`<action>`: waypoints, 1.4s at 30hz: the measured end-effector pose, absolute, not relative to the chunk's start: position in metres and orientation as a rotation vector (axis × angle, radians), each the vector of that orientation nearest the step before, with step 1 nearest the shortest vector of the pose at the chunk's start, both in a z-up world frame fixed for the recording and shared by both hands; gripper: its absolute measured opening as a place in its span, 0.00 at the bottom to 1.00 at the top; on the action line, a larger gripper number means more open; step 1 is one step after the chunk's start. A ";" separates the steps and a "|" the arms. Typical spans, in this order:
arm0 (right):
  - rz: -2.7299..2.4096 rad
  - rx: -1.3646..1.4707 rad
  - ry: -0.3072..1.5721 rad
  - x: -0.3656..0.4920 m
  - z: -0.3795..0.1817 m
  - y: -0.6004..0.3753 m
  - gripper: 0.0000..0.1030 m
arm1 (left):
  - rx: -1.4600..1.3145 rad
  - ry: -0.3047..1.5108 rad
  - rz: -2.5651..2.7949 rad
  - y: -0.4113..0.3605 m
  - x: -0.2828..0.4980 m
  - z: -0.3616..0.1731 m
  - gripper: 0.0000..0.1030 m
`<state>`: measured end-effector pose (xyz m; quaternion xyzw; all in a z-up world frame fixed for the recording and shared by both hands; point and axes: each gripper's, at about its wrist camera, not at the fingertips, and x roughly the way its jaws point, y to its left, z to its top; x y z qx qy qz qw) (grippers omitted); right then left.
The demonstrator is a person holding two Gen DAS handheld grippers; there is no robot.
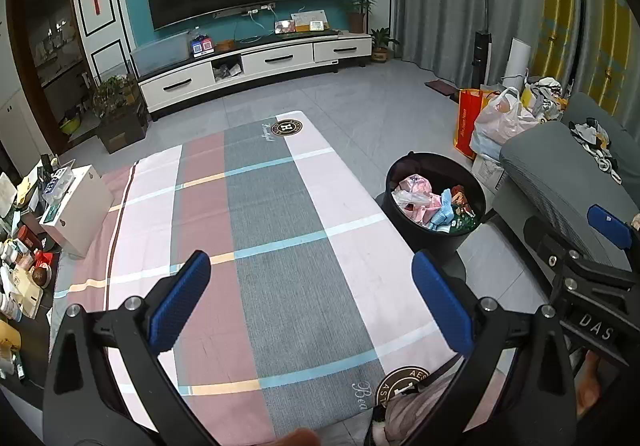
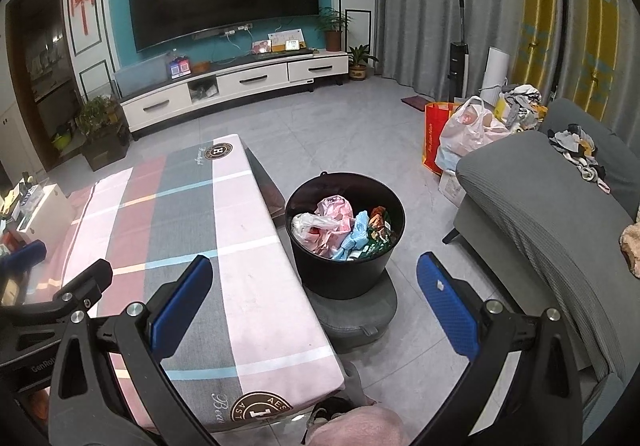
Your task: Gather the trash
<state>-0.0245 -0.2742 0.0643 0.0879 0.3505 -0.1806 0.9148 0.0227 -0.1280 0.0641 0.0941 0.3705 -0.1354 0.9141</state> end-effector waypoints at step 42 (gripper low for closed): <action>-0.395 0.188 0.729 -0.031 0.061 -0.286 0.97 | 0.195 0.781 -0.294 -0.132 0.026 0.057 0.97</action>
